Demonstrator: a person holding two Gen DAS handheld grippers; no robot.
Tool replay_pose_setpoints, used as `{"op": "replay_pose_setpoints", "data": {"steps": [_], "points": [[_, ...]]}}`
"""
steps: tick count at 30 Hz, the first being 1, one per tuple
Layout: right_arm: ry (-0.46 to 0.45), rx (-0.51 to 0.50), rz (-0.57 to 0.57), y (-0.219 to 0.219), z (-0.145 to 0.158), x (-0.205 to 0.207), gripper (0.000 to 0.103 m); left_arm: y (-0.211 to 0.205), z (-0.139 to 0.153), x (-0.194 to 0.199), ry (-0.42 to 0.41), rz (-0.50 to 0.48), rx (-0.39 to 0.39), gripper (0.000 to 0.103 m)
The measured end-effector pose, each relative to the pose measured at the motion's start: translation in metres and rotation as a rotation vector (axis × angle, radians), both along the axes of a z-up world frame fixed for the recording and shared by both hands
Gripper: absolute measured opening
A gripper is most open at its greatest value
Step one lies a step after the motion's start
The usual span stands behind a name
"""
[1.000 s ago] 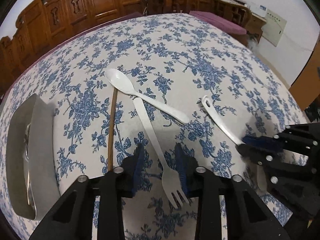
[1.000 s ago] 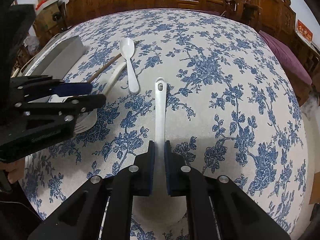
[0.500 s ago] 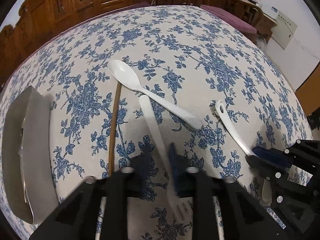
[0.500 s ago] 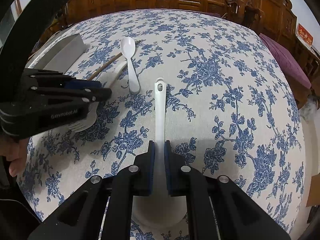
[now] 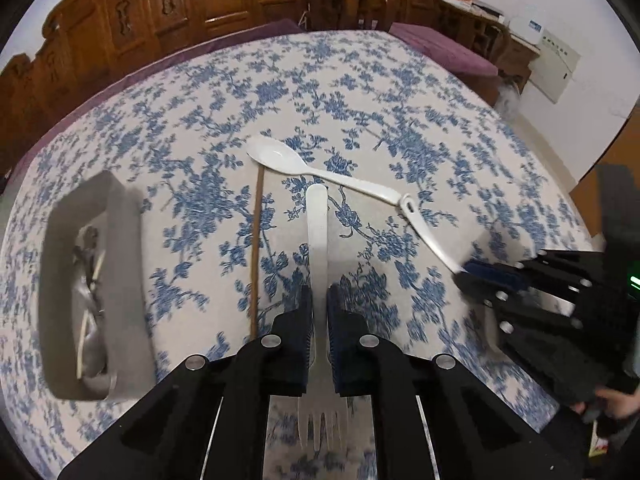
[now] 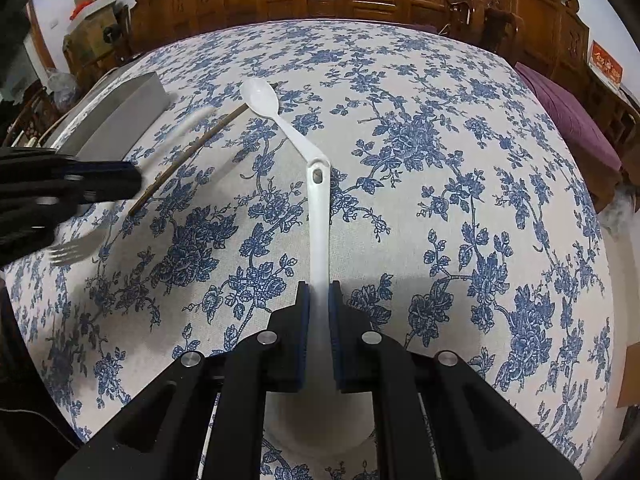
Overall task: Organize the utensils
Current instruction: 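Carry the white fork with the left tool while the right tool carries the white spoon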
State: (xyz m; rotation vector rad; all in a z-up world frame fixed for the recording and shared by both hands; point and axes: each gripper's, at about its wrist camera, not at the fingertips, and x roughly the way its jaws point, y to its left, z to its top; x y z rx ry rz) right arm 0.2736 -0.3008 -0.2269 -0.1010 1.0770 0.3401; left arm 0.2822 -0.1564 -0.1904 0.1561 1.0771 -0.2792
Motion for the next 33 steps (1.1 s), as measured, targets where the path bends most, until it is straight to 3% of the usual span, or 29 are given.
{"op": "replay_pose_setpoints", "data": {"steps": [8, 15, 33], "points": [[0.000, -0.009, 0.002, 0.000, 0.001, -0.002, 0.011, 0.018, 0.043, -0.015, -0.050, -0.046, -0.001, 0.007], [-0.010, -0.007, -0.019, 0.002, 0.005, -0.002, 0.011, 0.039, 0.063, -0.017, -0.068, -0.052, -0.019, 0.007], [-0.099, 0.069, -0.016, 0.035, 0.094, -0.001, 0.011, 0.111, 0.083, -0.017, -0.095, 0.002, -0.084, 0.007]]}}
